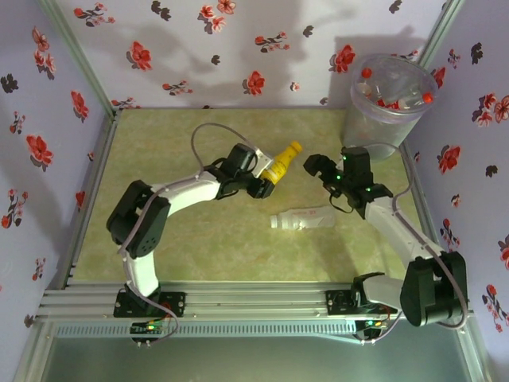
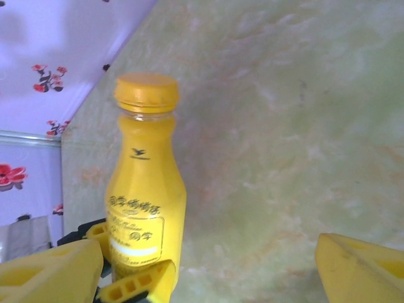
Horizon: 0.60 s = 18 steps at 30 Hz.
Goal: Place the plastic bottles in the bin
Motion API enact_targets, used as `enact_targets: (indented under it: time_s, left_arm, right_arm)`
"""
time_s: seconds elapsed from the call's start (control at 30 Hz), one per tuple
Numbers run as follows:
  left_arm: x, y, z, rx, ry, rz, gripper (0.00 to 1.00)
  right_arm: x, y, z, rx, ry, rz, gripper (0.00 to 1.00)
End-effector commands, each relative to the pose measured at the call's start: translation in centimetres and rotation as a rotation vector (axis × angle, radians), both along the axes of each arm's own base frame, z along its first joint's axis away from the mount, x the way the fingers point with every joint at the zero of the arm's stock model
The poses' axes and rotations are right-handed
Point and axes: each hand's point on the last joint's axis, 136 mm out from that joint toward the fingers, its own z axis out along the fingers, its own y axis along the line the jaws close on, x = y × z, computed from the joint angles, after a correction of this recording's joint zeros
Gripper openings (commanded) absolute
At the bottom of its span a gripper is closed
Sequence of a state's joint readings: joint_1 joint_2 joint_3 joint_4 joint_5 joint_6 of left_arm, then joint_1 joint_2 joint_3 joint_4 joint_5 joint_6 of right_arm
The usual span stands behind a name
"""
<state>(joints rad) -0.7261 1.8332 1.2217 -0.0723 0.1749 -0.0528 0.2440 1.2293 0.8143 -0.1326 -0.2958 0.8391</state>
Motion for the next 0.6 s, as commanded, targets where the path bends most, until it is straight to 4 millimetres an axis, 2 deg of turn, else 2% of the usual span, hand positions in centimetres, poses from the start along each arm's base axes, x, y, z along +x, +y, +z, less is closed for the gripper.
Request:
enact_targets:
  time_s: [0.0,0.13,0.3,0.43,0.57]
  left_arm:
    - [0.7,-0.6,4.4,-0.157,-0.077,0.055,0.53]
    - [-0.2,-0.6,5.1,-0.183,-0.07,0.05,0.53]
    - [-0.9,-0.8,5.7,-0.207,-0.059,0.037,0.51]
    - [-1.5,-0.8,6.1,-0.22,-0.058,0.031,0.51]
    - [-2.2,-0.9,6.8,-0.255,-0.06,0.032,0.51]
  right_arm:
    - [1.7,2.6,3.7,0.05,-0.116,0.086,0.88]
    - [2.7,4.6,5.2,0.076,-0.169,0.14,0.88]
    - [3.6,6.3,5.1,0.07,-0.171,0.186,0.85]
    - [4.7,6.8,5.3,0.038,-0.21,0.201,0.77]
    - [5.7,7.0,4.3,0.012,-0.194,0.204,0.76]
